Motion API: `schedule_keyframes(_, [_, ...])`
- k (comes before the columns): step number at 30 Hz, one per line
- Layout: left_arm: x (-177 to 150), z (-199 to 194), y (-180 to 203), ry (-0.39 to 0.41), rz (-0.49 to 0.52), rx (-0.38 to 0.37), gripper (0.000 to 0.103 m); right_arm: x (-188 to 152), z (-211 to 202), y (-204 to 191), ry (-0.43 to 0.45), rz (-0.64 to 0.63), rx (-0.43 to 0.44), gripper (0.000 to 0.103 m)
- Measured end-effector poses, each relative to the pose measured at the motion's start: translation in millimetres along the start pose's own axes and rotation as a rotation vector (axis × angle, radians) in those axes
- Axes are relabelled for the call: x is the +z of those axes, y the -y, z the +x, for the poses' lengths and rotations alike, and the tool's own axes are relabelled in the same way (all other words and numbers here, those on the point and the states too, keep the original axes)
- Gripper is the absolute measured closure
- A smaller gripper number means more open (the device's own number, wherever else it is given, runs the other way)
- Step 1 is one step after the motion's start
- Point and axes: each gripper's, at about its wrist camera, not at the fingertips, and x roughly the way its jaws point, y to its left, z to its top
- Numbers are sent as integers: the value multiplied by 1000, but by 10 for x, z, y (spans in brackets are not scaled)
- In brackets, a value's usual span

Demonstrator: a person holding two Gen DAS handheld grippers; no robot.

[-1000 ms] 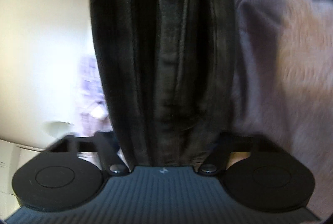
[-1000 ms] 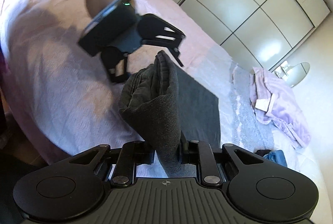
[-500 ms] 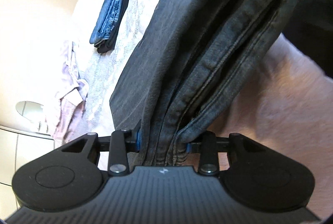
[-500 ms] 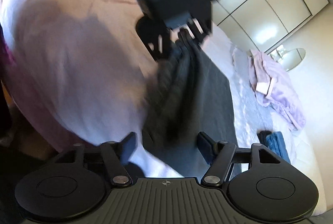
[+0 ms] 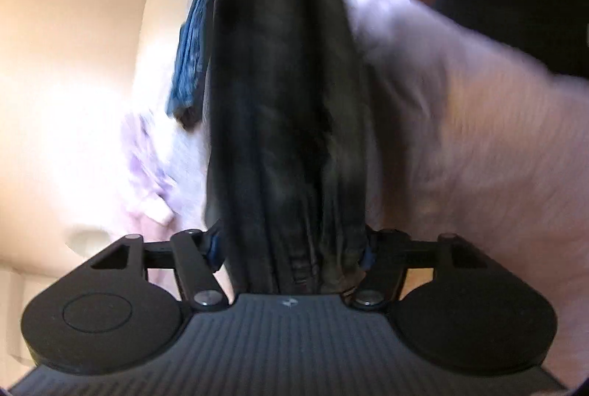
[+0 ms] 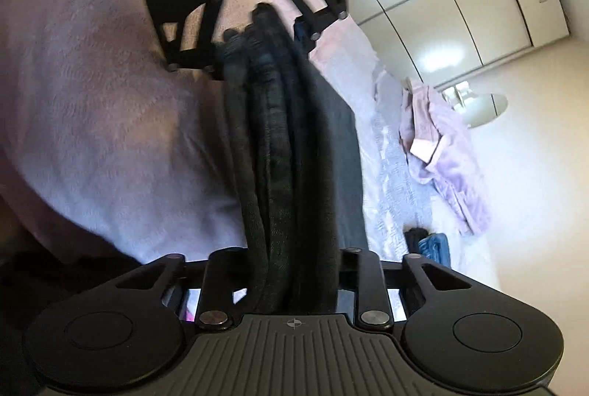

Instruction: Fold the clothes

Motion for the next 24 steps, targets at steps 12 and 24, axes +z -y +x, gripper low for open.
schedule_keyframes(12, [-431, -36, -1281, -156, -146, 181, 74, 222, -70, 1176, 258, -84, -104, 80])
schedule_keyframes(24, [-508, -345, -141, -497, -246, -32, 53, 252, 552, 535, 394, -164, 120, 64])
